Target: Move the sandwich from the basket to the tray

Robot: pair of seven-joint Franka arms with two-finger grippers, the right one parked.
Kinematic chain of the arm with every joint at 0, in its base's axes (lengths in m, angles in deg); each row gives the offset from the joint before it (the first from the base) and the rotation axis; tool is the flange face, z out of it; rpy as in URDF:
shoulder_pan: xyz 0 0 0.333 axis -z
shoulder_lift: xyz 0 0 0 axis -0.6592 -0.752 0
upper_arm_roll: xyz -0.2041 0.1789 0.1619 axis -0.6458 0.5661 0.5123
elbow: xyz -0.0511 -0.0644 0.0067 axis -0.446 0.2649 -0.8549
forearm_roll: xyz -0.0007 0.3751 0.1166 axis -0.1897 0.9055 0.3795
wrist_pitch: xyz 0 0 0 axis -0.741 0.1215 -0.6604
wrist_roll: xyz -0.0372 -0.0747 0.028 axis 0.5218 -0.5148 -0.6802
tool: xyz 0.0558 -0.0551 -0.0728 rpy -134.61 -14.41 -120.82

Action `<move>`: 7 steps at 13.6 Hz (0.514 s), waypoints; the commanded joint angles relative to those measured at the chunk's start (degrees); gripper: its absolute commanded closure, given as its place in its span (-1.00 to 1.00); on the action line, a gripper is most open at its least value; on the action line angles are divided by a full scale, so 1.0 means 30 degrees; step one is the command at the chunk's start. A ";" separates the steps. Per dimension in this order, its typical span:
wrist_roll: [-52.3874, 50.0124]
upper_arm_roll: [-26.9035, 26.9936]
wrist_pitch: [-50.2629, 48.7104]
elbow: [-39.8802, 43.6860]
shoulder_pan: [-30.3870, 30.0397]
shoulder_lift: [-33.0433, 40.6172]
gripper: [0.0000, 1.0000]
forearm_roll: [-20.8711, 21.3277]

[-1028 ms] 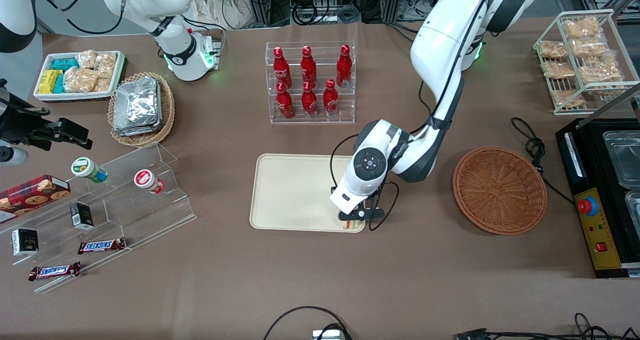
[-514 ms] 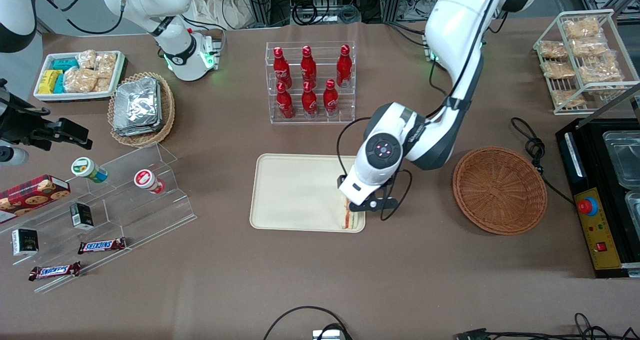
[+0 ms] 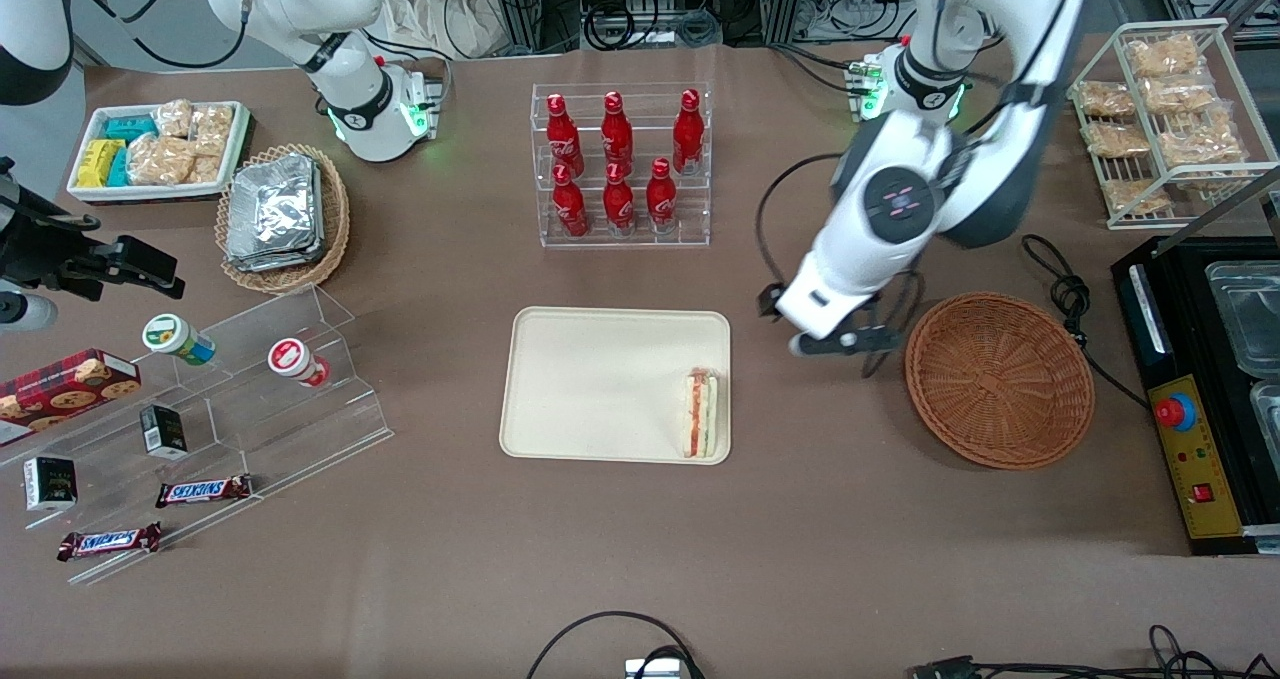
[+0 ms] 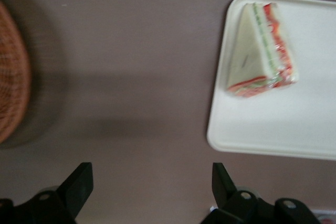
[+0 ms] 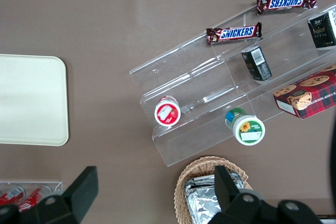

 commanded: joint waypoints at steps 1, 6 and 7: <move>0.2621 -0.0124 -0.2607 0.0301 -0.1998 0.1615 -1.00 0.0007; 0.5324 -0.0095 -0.7011 0.4693 -0.5778 0.1355 -1.00 0.0036; 0.5297 -0.0095 -0.7013 0.4933 -0.6131 0.1354 -1.00 0.0095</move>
